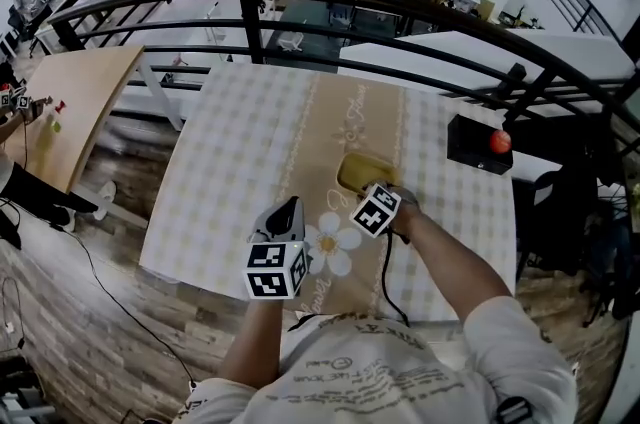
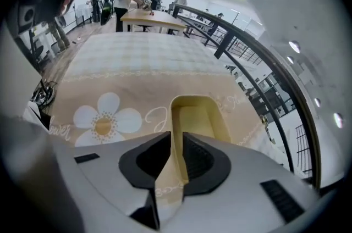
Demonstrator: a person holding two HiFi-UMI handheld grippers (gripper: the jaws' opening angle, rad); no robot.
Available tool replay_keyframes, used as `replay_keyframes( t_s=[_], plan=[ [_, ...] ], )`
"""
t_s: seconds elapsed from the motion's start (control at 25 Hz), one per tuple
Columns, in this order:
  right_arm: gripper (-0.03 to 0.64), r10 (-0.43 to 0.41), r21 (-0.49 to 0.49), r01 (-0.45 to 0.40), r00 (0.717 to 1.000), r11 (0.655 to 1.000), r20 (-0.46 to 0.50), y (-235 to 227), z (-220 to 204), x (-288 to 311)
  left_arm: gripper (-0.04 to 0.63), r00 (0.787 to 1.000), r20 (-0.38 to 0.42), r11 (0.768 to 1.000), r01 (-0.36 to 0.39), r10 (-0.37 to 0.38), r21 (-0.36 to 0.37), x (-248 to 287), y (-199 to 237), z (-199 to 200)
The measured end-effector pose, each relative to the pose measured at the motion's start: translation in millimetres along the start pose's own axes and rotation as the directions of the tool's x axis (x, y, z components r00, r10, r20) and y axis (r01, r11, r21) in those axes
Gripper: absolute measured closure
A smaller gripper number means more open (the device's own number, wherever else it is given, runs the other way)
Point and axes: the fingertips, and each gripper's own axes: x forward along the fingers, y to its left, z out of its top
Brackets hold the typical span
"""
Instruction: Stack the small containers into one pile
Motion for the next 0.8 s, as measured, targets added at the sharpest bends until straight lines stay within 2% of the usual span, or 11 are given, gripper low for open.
replay_keyframes(
  t_s=[0.16,0.32,0.4,0.48,0.56,0.72,0.8],
  plan=[
    [0.603,-0.075,0.145,0.054,0.986,0.988,0.145,-21,6,-25,0.589,1.000,-0.003,1.000,0.014,-0.014,0.019,4,-12,4],
    [0.614,-0.154,0.320,0.068,0.956,0.945,0.250,-45,2,-55,0.589,1.000,0.004,0.999,0.025,-0.025,0.043,9,-28,14],
    [0.614,-0.176,0.454,0.026,0.940,0.891,0.292,-56,-5,-71,0.589,0.999,0.008,0.998,0.033,-0.033,0.056,11,-35,18],
    [0.614,-0.213,0.595,-0.041,0.912,0.803,0.350,-69,-14,-93,0.589,0.999,0.009,0.997,0.045,-0.046,0.069,15,-44,21],
    [0.614,-0.283,0.679,-0.063,0.878,0.732,0.386,-81,-25,-116,0.589,0.998,0.008,0.995,0.063,-0.063,0.083,20,-55,24],
    [0.614,-0.435,0.754,-0.028,0.802,0.657,0.409,-105,-49,-162,0.589,0.995,0.012,0.988,0.101,-0.103,0.114,32,-80,30],
    [0.614,-0.511,0.780,-0.012,0.749,0.626,0.421,-115,-57,-187,0.589,0.992,0.014,0.984,0.121,-0.123,0.130,38,-92,34]
  ],
)
